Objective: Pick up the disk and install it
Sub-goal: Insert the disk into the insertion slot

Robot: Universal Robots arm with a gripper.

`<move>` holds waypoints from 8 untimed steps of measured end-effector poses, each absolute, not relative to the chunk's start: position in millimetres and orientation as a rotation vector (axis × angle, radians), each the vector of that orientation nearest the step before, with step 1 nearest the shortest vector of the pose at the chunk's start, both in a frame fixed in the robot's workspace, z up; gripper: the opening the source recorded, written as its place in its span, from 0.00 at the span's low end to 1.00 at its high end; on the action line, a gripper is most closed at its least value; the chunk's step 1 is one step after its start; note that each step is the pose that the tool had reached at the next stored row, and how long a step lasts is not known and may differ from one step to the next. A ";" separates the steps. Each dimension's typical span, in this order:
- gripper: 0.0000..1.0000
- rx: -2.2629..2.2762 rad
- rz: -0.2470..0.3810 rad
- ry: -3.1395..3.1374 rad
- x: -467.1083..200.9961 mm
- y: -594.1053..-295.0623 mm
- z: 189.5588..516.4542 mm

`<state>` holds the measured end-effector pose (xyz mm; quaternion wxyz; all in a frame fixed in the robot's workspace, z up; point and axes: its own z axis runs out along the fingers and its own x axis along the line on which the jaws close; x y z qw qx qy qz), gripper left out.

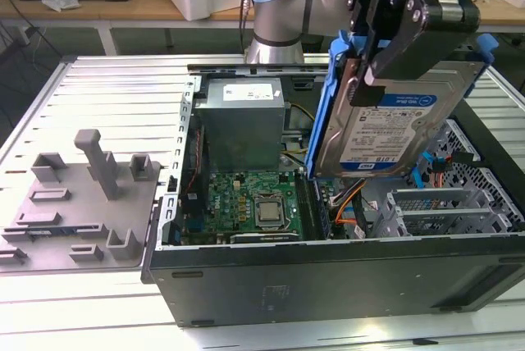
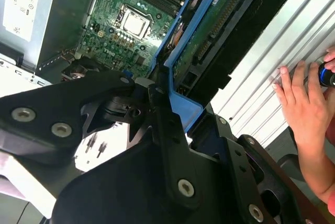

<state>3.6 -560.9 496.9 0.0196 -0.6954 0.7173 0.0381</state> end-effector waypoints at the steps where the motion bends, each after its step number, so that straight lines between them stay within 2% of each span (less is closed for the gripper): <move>1: 0.37 -2.158 0.118 2.226 5.9 -561.0 496.9; 8: 0.37 -2.158 0.118 2.226 20.4 -562.4 496.9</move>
